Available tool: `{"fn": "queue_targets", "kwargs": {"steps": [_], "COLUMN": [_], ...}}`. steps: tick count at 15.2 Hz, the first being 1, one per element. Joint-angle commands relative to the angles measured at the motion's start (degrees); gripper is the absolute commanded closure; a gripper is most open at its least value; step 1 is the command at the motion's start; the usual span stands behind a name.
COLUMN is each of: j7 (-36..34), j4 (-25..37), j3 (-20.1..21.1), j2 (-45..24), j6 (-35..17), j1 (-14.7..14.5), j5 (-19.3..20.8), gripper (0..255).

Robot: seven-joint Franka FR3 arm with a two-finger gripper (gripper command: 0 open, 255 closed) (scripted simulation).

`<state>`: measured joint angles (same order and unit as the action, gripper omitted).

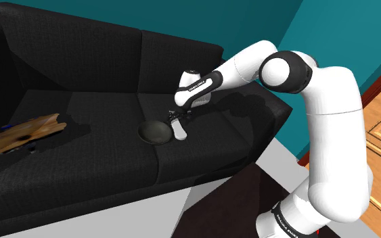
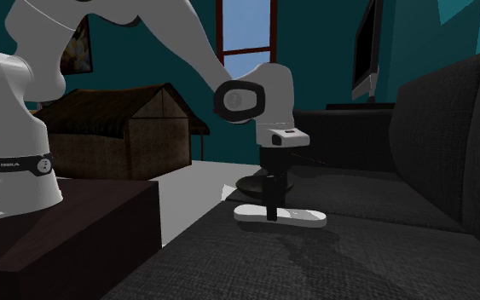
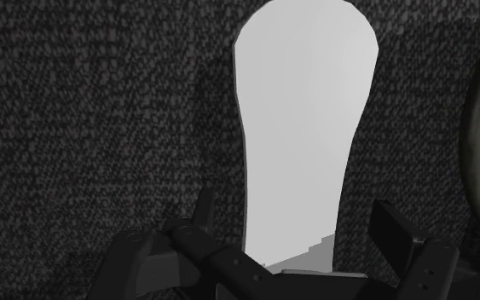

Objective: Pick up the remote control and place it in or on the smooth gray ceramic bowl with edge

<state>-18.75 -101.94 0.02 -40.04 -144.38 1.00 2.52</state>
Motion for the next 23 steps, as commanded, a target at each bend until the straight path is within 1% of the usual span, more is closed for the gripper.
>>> {"fn": "queue_targets", "kwargs": {"steps": [1, 8, 9, 18, 23], "j7": [-0.01, -0.01, -0.01, -0.01, 0.10], "j4": [0.11, 0.11, 0.11, 0.11, -0.58], "j3": [-0.01, -0.01, -0.01, -0.01, 0.06], "j2": [-0.52, -0.52, -0.52, -0.53, 2.50], "j6": [-0.44, -0.43, -0.43, -0.44, 1.90], "j1": [0.00, 0.00, 0.00, 0.00, 0.04], "j5": [0.01, 0.01, 0.01, 0.01, -0.06], "gripper": [0, 0, 255, 255, 255]}}
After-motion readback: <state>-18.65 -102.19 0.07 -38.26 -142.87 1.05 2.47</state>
